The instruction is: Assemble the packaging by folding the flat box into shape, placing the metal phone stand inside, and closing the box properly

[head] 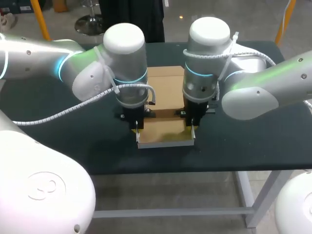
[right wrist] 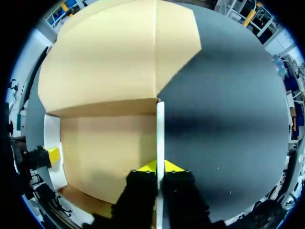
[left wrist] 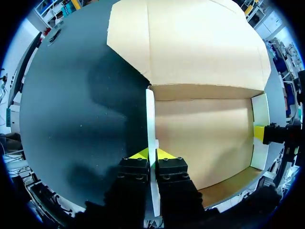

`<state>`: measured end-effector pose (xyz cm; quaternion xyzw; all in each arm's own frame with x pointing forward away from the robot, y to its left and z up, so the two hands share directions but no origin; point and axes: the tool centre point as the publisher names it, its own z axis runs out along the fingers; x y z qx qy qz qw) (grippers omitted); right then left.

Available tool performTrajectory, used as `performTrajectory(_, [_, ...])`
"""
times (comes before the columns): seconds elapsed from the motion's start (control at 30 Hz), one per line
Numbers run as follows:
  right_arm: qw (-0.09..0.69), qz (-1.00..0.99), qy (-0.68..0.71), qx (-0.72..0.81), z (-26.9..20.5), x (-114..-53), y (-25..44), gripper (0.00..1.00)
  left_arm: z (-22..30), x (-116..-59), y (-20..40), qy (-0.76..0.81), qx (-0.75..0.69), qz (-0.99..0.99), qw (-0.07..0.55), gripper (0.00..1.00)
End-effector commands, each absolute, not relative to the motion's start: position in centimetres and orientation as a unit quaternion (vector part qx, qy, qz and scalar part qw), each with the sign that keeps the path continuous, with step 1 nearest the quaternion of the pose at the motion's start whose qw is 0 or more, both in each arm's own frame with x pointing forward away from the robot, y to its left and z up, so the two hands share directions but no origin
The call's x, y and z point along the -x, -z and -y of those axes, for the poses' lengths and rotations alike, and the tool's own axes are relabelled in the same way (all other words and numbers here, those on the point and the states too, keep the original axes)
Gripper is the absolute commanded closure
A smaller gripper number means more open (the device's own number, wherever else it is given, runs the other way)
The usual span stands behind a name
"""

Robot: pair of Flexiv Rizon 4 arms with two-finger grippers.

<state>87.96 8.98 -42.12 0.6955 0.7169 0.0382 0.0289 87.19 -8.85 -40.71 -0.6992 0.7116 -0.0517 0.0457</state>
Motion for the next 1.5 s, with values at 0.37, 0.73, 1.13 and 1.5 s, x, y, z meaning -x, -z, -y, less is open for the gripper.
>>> performTrajectory(0.37, [0.037,-0.754,-0.127,-0.643,-7.6,-86.1,38.1,0.0,8.9,-86.9,41.4,-0.02,0.701,-0.701,0.13,1.0])
performTrajectory(0.73, [0.047,-0.807,-0.216,-0.548,-5.5,-83.4,34.5,0.0,8.9,-86.4,40.9,-0.013,0.698,-0.703,0.131,1.0])
performTrajectory(1.13, [0.022,-0.847,-0.292,-0.443,-4.0,-81.9,33.2,0.0,9.1,-86.2,40.8,-0.01,0.697,-0.705,0.131,1.0])
performTrajectory(1.5, [0.027,-0.858,-0.296,-0.418,-4.0,-81.4,32.9,0.0,9.1,-86.3,40.5,-0.006,0.696,-0.707,0.129,1.0])
